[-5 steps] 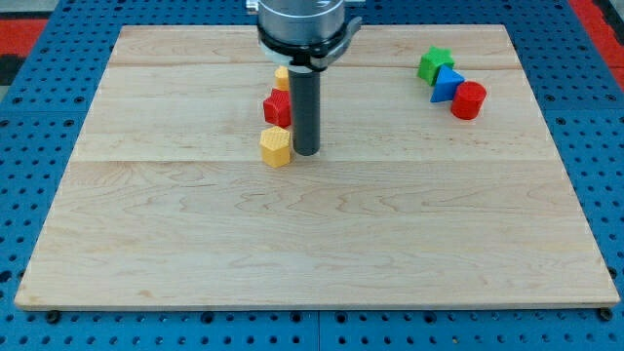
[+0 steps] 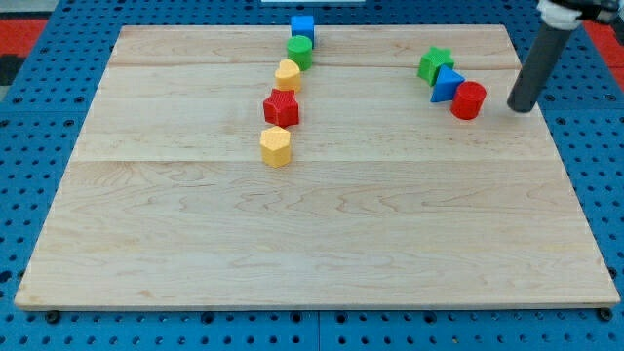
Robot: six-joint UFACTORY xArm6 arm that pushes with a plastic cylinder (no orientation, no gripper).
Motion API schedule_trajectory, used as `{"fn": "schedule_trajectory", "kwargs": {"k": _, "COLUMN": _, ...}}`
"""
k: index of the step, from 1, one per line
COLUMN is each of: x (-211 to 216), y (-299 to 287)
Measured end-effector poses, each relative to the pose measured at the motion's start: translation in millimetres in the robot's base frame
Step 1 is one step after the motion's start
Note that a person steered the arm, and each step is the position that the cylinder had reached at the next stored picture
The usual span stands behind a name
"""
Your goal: Push the red circle to the right side of the yellow hexagon
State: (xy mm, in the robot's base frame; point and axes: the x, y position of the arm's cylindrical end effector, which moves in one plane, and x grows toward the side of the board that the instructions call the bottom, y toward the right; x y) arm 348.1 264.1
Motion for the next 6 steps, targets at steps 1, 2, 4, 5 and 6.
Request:
{"fn": "schedule_trajectory", "kwargs": {"k": 1, "x": -7, "y": -31}}
{"fn": "schedule_trajectory", "kwargs": {"k": 2, "x": -3, "y": -72}}
{"fn": "schedule_trajectory", "kwargs": {"k": 4, "x": 5, "y": -125}}
{"fn": "schedule_trajectory", "kwargs": {"k": 5, "x": 22, "y": -137}}
{"fn": "schedule_trajectory", "kwargs": {"k": 6, "x": 35, "y": -157}}
